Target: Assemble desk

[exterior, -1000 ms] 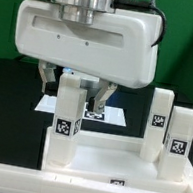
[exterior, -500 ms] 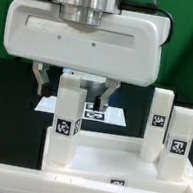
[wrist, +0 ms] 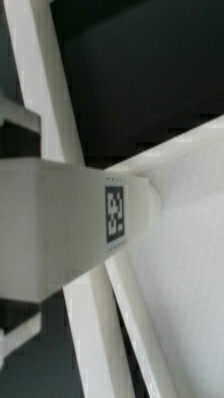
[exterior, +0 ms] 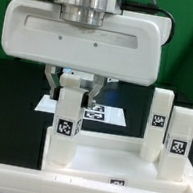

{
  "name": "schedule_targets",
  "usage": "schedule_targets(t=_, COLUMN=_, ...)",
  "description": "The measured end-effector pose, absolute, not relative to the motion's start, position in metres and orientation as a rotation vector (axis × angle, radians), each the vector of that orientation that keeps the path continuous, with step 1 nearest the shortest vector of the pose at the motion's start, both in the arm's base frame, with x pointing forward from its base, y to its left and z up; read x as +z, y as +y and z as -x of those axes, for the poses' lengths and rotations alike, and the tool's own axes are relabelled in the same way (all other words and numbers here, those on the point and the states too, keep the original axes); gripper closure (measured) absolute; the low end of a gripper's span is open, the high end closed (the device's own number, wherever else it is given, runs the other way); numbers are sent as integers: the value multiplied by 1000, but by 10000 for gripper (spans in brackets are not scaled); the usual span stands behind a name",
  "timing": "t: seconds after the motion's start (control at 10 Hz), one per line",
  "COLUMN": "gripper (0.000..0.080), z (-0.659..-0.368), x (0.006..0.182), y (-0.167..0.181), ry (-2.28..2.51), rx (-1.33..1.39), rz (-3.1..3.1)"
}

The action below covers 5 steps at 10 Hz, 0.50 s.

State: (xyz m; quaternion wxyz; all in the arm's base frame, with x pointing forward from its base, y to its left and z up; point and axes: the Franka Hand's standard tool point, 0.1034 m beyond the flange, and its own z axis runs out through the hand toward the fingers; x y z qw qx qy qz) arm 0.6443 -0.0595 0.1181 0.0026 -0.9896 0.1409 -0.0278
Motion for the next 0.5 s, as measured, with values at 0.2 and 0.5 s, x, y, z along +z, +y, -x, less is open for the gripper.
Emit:
schedule_targets(t=0.2, gripper=512, z=-644, x=118, y=-60, ry=464, rx=-87, rz=3100)
schedule_targets(t=0.5, gripper=512, z=-644, x=118, y=-62, ry=799, rx=-86, rz=3011)
